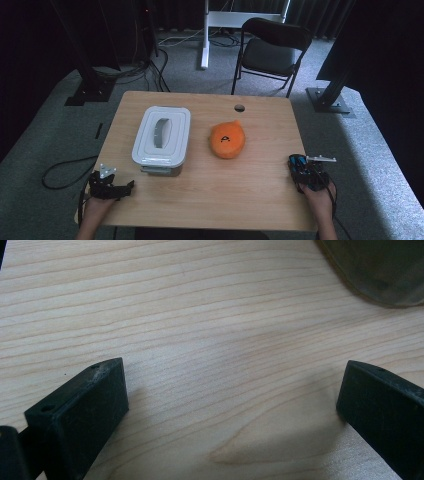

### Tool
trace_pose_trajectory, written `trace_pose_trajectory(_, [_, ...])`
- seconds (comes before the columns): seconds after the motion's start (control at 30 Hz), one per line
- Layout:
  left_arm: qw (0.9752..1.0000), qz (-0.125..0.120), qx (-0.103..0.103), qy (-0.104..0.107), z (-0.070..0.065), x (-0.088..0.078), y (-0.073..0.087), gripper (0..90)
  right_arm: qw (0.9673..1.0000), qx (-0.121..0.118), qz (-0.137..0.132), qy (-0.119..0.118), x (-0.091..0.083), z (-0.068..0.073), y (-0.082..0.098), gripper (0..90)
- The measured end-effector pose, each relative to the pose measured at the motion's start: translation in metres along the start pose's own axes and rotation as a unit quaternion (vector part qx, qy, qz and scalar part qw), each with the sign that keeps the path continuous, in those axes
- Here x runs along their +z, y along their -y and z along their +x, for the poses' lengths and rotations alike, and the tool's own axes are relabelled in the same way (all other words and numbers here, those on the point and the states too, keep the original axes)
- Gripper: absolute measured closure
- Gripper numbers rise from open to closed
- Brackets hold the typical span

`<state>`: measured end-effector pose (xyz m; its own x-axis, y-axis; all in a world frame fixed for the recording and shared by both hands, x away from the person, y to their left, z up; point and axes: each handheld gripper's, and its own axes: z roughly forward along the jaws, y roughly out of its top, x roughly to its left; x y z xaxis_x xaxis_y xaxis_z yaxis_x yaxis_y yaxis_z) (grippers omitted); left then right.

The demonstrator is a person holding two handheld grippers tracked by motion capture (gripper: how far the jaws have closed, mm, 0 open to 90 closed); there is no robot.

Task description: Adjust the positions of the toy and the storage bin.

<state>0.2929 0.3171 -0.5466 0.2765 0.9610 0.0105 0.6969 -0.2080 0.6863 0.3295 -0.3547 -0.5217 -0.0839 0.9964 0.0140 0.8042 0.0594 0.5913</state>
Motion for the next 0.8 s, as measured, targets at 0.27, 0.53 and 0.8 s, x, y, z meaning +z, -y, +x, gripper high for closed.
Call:
trace_pose_trajectory(0.27, [1.0, 0.0, -0.001, -0.002, 0.0, 0.0, 0.0, 0.5, 0.9997, -0.019, 0.017, -0.002, 0.006, 0.001, 0.005, 24.7])
trace_pose_trajectory(0.53, [1.0, 0.0, -0.001, -0.002, 0.0, 0.0, 0.0, 0.5, 0.9999, -0.01, -0.013, -0.003, -0.008, -0.001, -0.003, 20.8])
trace_pose_trajectory(0.8, [1.0, 0.0, -0.001, -0.002, 0.0, 0.0, 0.0, 0.5, 0.9975, -0.001, -0.062, -0.035, -0.026, 0.002, -0.021, 16.4])
